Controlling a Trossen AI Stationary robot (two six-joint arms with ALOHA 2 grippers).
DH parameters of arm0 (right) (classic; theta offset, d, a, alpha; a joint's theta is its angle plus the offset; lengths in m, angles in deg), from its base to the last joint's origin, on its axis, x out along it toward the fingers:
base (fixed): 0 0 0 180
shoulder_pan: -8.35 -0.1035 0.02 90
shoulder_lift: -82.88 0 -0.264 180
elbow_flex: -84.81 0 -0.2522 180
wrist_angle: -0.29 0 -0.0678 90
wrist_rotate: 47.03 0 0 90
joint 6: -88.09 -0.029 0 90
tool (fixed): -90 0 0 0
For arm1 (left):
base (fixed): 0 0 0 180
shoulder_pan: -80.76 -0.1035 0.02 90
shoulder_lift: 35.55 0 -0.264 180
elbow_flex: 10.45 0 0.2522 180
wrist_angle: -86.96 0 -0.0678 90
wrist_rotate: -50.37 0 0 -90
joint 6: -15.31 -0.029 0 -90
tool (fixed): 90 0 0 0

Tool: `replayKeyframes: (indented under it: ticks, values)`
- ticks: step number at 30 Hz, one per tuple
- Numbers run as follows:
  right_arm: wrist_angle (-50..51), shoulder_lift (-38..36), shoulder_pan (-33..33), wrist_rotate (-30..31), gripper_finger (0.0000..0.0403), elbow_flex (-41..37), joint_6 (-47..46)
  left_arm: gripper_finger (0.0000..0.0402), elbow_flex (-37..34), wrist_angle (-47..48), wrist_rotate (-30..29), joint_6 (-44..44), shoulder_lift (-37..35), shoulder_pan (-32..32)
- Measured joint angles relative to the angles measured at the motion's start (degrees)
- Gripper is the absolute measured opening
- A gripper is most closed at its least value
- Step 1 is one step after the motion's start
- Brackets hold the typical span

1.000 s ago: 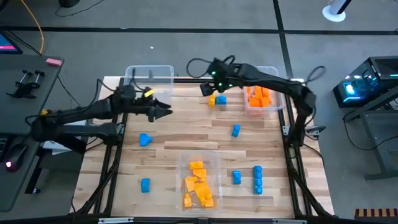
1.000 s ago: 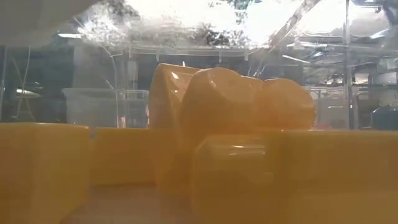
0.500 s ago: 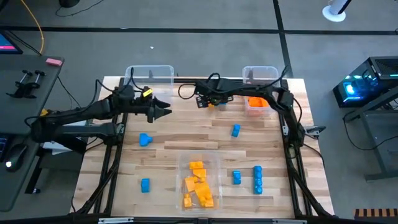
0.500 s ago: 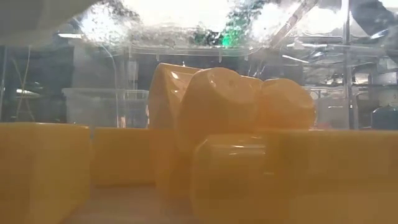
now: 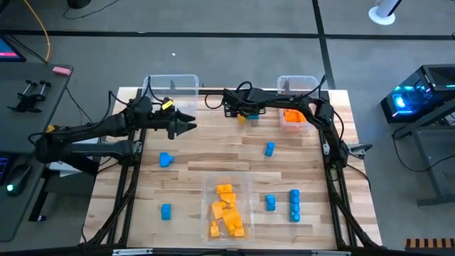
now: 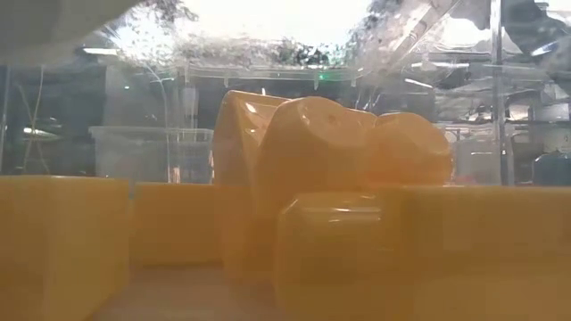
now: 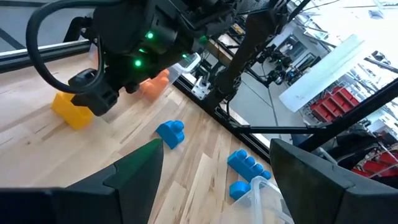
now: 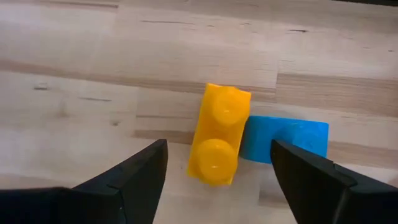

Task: Sort blocks
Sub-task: Put the yellow game piece into the bottom transparent bin

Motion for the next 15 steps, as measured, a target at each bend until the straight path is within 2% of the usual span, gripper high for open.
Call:
replayKeyframes:
  ticks: [7, 10, 15]
  values:
    - [-3.18, -0.02, -0.17, -1.85, 0.0228, -1.96, -2.06, 0.0277, 0.00, -0.13, 0.07, -1.26, 0.00, -0.01]
    - [-5.80, -0.02, -0.17, -3.62, 0.0221, -4.19, -3.61, 0.0278, 0.00, -0.42, 0.25, -1.45, 0.00, 0.00]
    - [-6.54, -0.02, -0.08, -2.76, 0.0220, -5.92, -4.92, 0.0278, 0.00, -0.39, 0.99, -1.49, 0.00, -0.02]
